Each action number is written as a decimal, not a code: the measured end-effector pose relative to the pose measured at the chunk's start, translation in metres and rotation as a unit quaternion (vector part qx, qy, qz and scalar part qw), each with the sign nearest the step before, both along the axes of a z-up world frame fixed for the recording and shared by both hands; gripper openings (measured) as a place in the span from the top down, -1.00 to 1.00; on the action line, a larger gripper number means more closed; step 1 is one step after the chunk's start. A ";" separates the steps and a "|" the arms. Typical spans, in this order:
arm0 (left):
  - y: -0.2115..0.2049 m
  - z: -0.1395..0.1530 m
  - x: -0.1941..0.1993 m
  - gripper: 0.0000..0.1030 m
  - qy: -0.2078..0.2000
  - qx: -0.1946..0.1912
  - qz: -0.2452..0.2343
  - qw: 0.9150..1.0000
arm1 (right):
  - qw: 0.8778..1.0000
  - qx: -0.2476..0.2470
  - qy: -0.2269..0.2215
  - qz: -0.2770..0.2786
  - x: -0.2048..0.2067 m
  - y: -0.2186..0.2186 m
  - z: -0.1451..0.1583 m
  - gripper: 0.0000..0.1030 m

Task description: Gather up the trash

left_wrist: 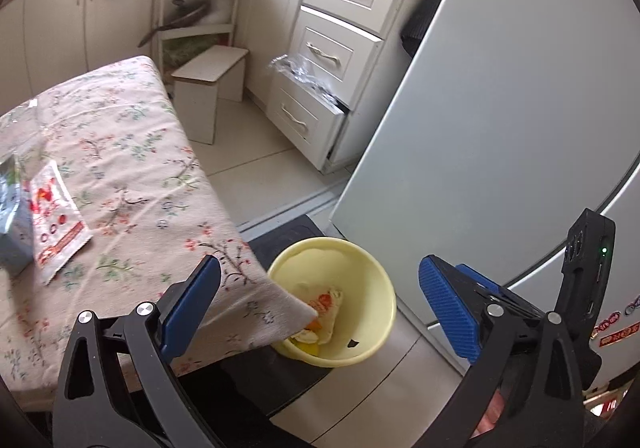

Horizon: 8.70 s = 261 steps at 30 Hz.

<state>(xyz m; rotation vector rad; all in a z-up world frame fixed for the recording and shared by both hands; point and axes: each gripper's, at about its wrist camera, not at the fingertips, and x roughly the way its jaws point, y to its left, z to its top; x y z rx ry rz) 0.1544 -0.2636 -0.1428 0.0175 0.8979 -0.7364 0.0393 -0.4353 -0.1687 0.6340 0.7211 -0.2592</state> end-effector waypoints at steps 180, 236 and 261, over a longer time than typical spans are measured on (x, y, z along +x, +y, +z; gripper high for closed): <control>0.274 0.019 0.096 0.86 0.017 -0.082 0.285 0.955 | 0.967 -0.012 -0.082 0.241 0.141 0.200 0.050 -0.13; -0.005 -0.028 0.047 0.86 0.037 0.027 0.020 0.999 | 0.998 0.027 0.032 0.042 0.027 0.024 -0.043 -0.13; -0.063 -0.049 0.034 0.24 0.042 0.076 -0.041 0.995 | 0.997 0.044 0.065 0.007 0.024 0.001 -0.065 -0.25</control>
